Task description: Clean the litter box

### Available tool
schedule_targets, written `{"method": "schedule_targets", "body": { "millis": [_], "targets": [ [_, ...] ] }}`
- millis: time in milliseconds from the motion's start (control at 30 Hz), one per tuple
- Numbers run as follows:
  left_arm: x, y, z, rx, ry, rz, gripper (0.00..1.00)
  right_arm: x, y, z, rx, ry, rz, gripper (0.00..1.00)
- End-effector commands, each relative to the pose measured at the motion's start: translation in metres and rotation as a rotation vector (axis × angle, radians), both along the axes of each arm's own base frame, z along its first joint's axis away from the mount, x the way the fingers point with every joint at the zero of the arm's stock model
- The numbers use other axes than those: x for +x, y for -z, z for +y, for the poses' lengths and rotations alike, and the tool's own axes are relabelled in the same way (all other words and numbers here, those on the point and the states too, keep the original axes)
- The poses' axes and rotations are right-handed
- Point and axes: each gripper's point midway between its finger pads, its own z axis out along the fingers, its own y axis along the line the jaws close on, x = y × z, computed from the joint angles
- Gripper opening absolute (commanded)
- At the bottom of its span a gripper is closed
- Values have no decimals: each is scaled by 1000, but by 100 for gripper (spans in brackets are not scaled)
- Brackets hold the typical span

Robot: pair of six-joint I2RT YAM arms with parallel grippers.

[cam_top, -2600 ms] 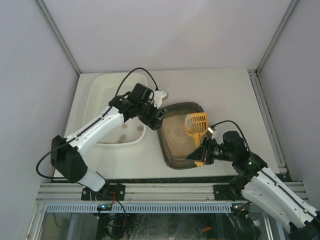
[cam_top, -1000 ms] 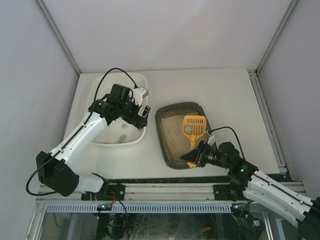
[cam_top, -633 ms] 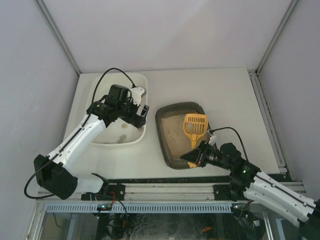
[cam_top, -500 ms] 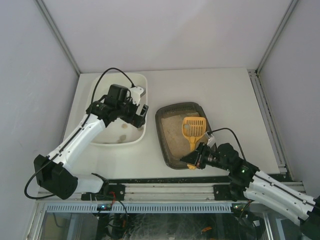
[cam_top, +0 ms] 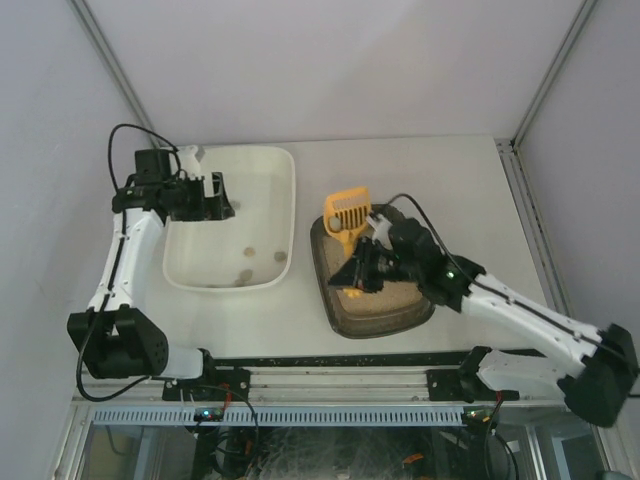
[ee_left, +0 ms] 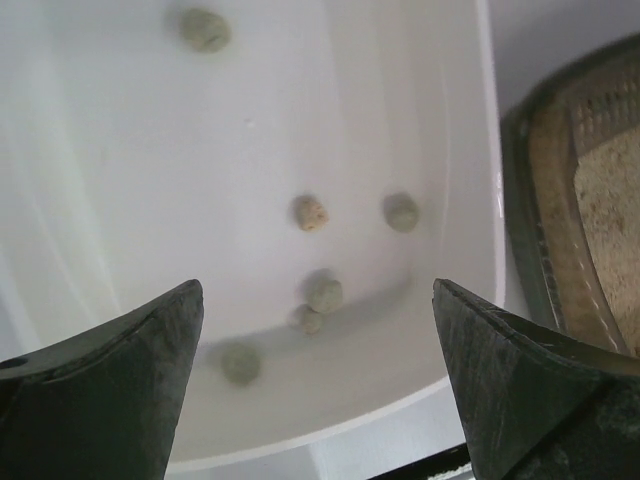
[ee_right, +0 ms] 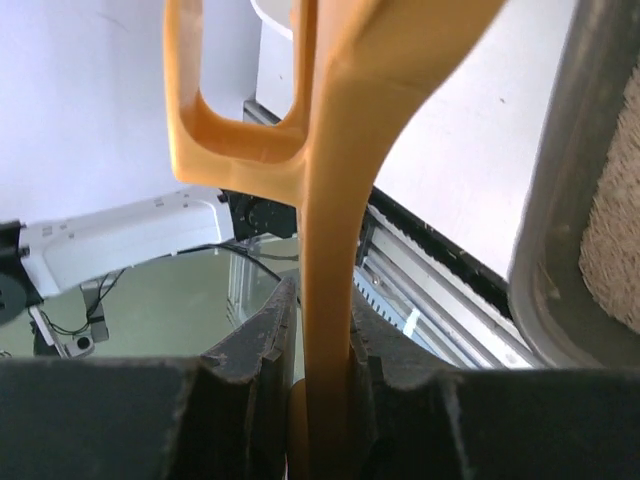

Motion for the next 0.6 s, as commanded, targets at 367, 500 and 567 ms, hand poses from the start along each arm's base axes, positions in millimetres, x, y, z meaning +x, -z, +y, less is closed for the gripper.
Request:
{"method": "schedule_targets", "body": {
  "millis": [367, 500, 567],
  "targets": [
    [17, -54, 97, -108, -485, -37, 100, 63, 37, 121, -484, -277, -65, 0],
    [18, -56, 104, -99, -525, -42, 100, 78, 59, 120, -782, -287, -166, 0],
    [18, -57, 102, -119, -522, -49, 100, 85, 62, 118, -932, -275, -247, 0]
  ]
}}
